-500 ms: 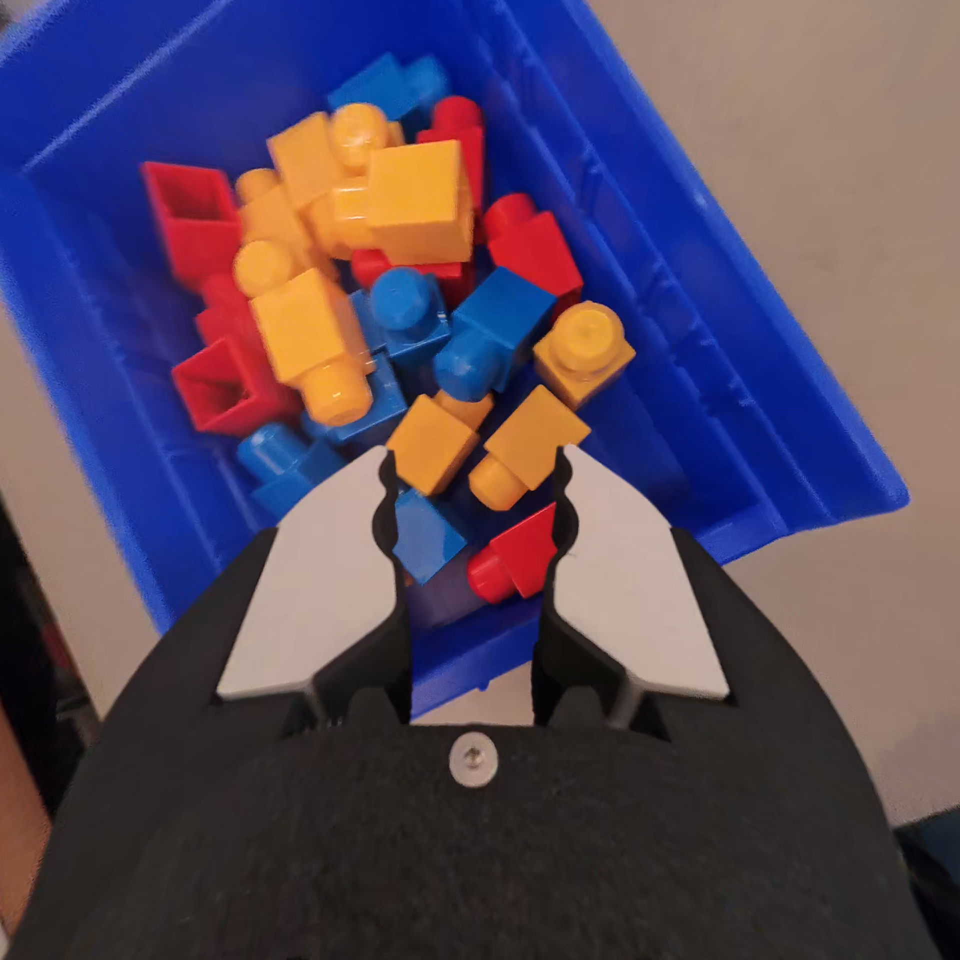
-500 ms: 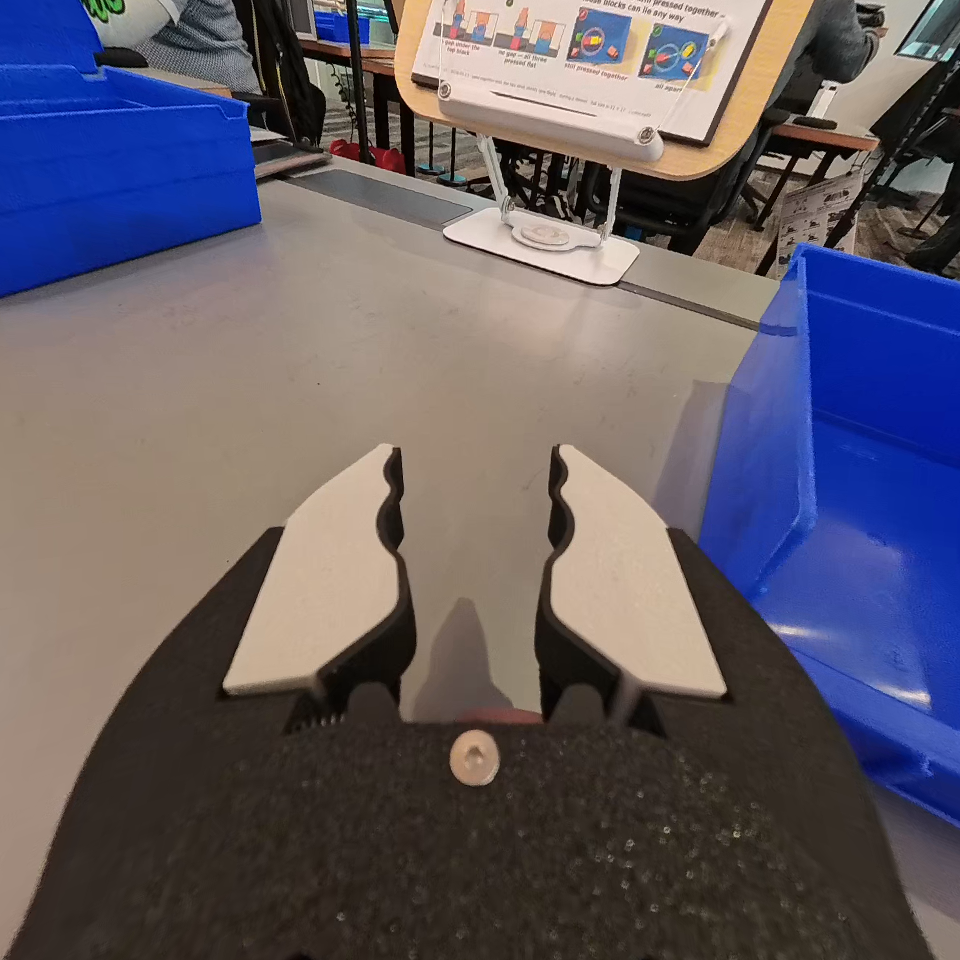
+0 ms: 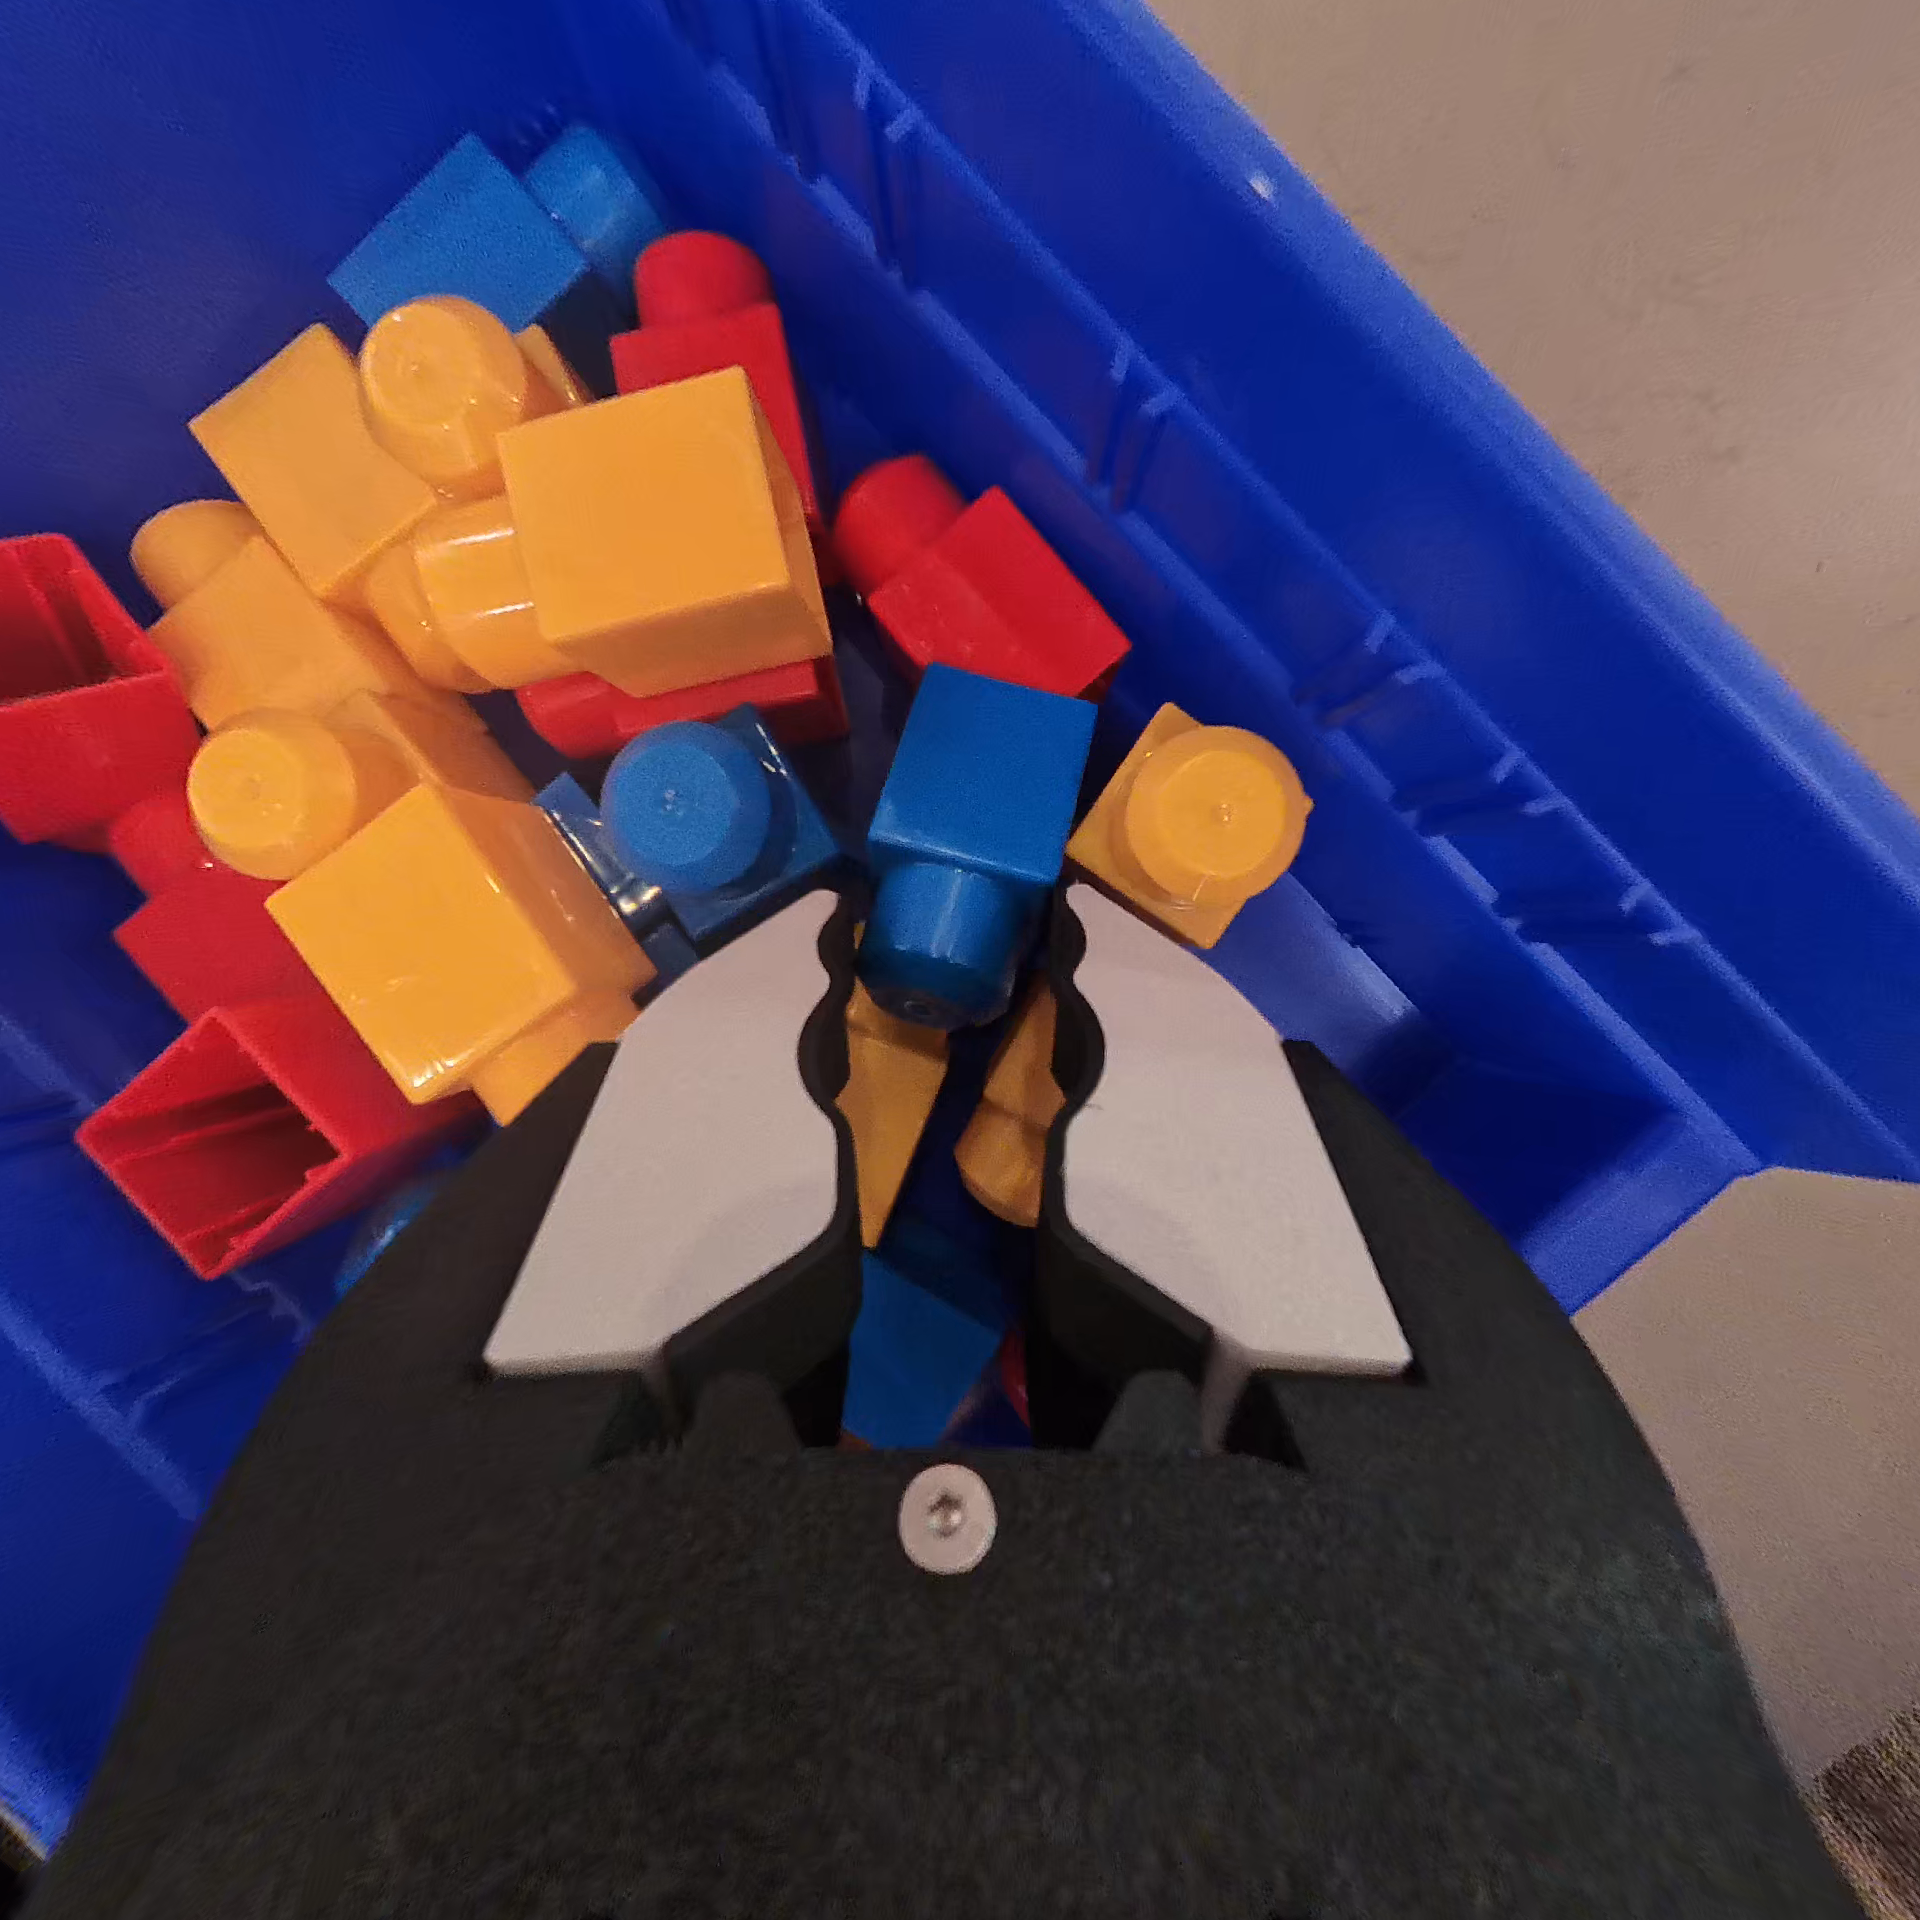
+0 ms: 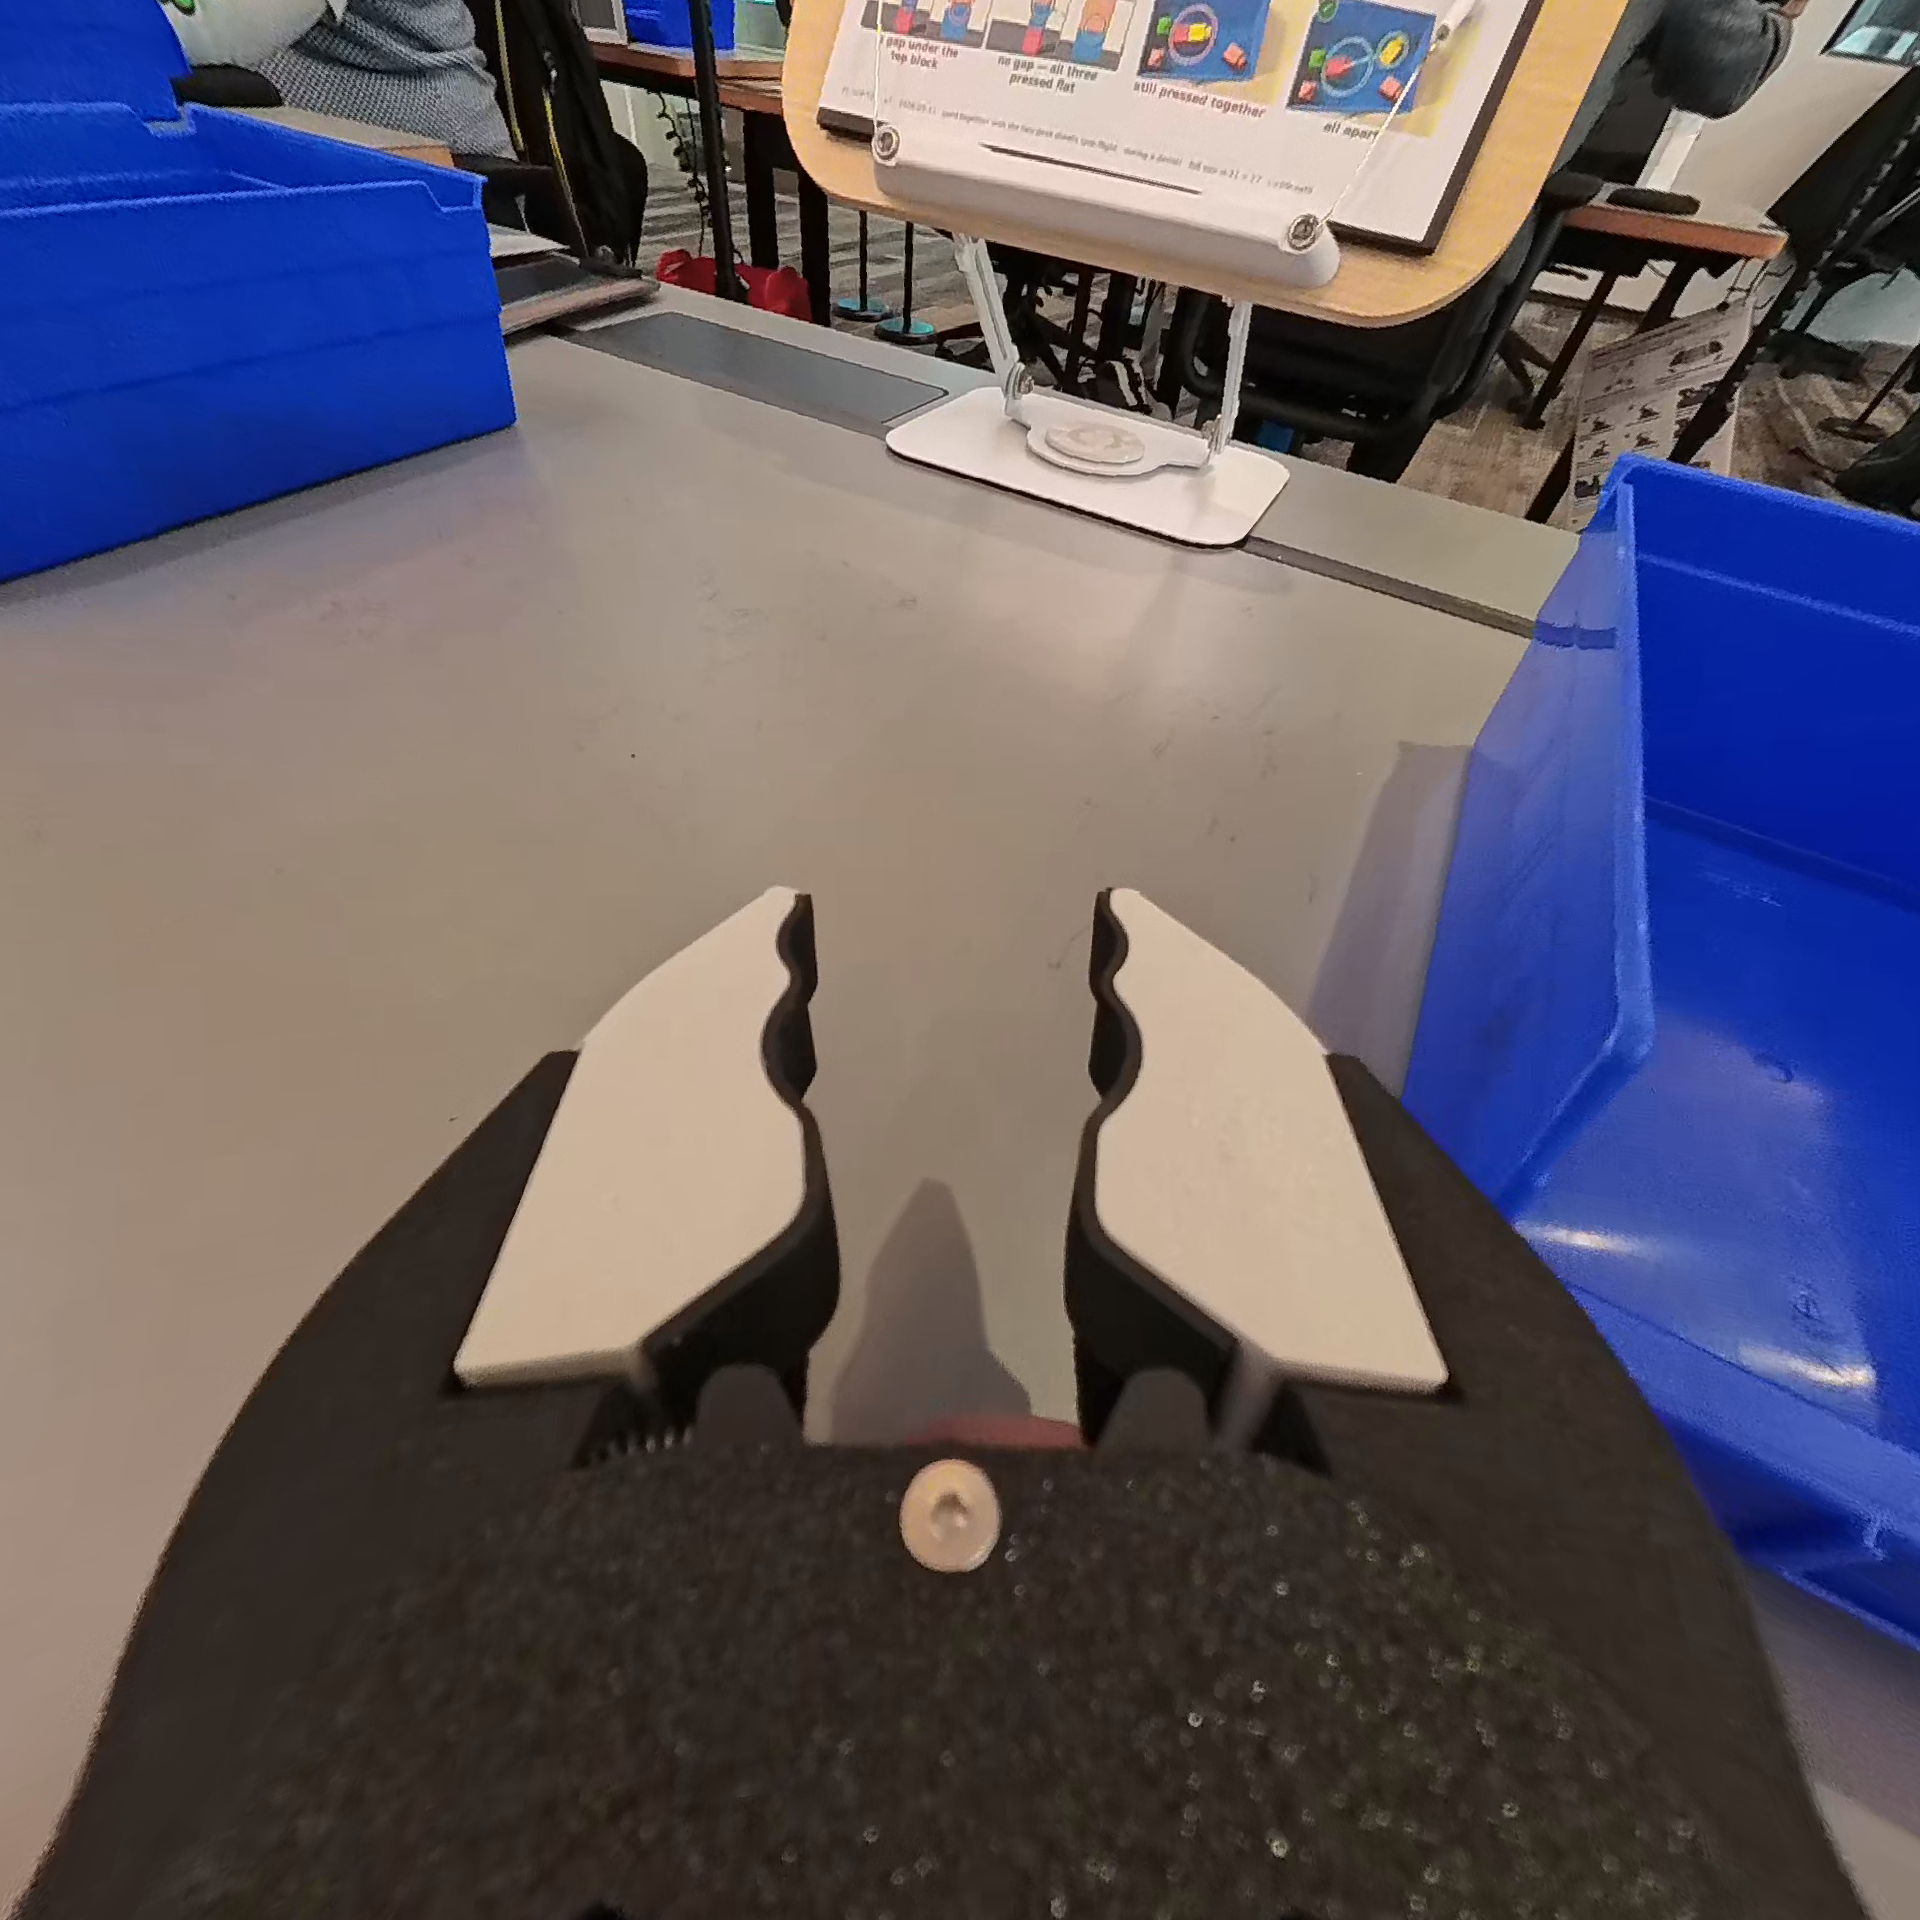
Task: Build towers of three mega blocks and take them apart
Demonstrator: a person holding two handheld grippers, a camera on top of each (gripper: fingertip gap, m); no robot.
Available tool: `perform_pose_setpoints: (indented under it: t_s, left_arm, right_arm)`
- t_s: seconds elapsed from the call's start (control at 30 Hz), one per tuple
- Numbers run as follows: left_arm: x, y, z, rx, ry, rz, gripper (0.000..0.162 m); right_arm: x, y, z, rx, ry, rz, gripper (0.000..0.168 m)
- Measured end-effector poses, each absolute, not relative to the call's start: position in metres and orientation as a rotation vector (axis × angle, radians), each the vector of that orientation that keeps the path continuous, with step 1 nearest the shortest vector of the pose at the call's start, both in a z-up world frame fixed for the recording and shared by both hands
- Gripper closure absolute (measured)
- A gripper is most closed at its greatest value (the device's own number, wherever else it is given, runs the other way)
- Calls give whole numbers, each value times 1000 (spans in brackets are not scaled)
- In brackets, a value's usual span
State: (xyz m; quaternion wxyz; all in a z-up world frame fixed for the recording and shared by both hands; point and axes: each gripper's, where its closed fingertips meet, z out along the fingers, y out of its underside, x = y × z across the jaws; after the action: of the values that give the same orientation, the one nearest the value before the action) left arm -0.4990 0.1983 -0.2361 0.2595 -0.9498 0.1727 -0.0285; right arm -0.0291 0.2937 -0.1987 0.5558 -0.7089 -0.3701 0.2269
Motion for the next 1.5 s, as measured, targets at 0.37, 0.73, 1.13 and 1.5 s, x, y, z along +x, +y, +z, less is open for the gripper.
perform_pose_setpoints:
  t_s: [0.37,0.73,1.13,1.5]
  left_arm:
    - [-500,166,-139,-2495,559,89,127]
    - [-363,209,-102,-2369,1070,45,127]
    - [-300,238,-163,-2455,1356,124,127]
    - [-267,306,-213,-2669,1783,569,127]
  right_arm:
    - [-32,291,-199,-1662,-903,526,119]
    - [-34,289,-200,-1657,-921,521,119]
    - [-84,279,-183,-1571,-1128,649,117]
    - [-74,269,-197,-1584,-1140,615,118]
